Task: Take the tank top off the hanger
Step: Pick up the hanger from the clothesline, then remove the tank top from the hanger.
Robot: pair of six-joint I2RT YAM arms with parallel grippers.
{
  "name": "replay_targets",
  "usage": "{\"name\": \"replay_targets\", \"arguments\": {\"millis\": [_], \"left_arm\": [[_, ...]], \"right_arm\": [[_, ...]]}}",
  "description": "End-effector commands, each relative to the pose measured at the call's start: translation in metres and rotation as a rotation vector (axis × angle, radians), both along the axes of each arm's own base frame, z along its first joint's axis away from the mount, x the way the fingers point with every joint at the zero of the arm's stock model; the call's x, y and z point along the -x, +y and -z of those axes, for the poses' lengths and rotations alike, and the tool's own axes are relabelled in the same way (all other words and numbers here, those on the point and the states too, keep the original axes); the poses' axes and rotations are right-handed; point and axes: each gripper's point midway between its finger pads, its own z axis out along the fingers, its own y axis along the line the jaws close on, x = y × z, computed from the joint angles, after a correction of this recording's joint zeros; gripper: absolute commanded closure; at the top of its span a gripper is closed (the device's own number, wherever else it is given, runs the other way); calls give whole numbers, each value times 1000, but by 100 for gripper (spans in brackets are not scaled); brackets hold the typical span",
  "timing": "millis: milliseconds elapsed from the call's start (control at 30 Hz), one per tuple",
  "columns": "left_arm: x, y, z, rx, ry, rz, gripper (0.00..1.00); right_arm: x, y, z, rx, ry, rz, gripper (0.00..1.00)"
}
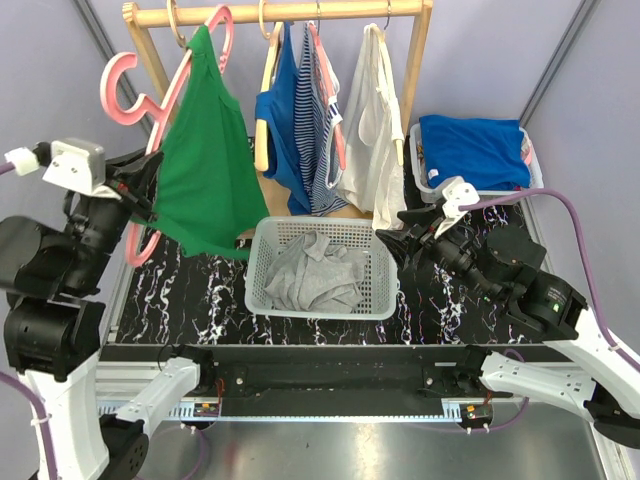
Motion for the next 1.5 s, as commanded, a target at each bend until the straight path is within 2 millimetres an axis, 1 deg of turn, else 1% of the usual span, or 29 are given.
{"name": "replay_targets", "arguments": {"millis": [0,33,67,100,200,267,300,400,433,500,533,567,633,667,800,833,867,933,967,1033,1167,1233,1267,1333,1367,1433,1467], "left_arm": [[39,-1,-78,26,-290,46,100],[43,-4,-85,25,-312,62,100],[55,-3,-100,30,-357,69,100],[56,-4,-105,25,-372,77,100],[69,-7,-126,7,-442,102,100],[74,-9,-136,-6,-476,110,100],[80,-9,-145,-10,-502,114,100],[90,-15,-156,-40,-545,155,100],[102,-22,-159,-66,-573,200,100],[111,-30,-159,-102,-594,253,100],[118,-38,-157,-125,-602,303,100],[124,-41,-157,-130,-609,326,100],[127,-48,-150,-151,-595,378,100],[132,-49,-148,-155,-599,390,100],[133,-55,-134,-158,-565,432,100],[128,-58,-127,-166,-544,450,100],[129,-59,-125,-170,-546,456,100],[126,-61,-124,-175,-548,462,100],[121,-62,-122,-170,-534,464,100],[116,-64,-121,-170,-527,473,100],[92,-72,-117,-155,-494,505,100],[84,-77,-117,-147,-488,530,100],[71,-80,-115,-147,-470,541,100],[63,-85,-116,-150,-472,560,100],[52,-88,-114,-154,-462,571,100],[43,-93,-112,-159,-450,598,100],[33,-96,-110,-155,-433,609,100]], "right_arm": [[3,-4,-16,-49,-22,-1,38],[3,-4,-15,-48,-21,-1,38],[3,-4,-15,-49,-22,2,38],[2,-4,-13,-46,-18,4,38],[2,-6,-11,-46,-18,13,38],[1,-7,-11,-48,-19,20,38],[1,-7,-10,-44,-18,19,38],[1,-10,-12,-47,-24,27,38],[0,-10,-12,-47,-25,33,38],[1,-11,-13,-49,-30,34,38],[1,-12,-14,-50,-31,36,38],[1,-13,-14,-50,-33,37,38],[1,-14,-14,-52,-33,42,38],[1,-15,-15,-54,-35,42,38],[3,-19,-17,-62,-40,48,38],[3,-20,-17,-65,-42,50,38],[3,-20,-17,-63,-41,50,38],[3,-20,-17,-65,-42,48,38],[3,-19,-17,-65,-40,47,38],[4,-20,-17,-69,-39,45,38],[5,-21,-18,-80,-37,45,39],[6,-23,-20,-87,-42,49,39],[6,-25,-21,-91,-44,52,39],[7,-29,-25,-100,-51,61,39],[8,-30,-26,-104,-52,63,39],[10,-36,-29,-116,-61,69,39],[10,-37,-31,-121,-64,74,39]]}}
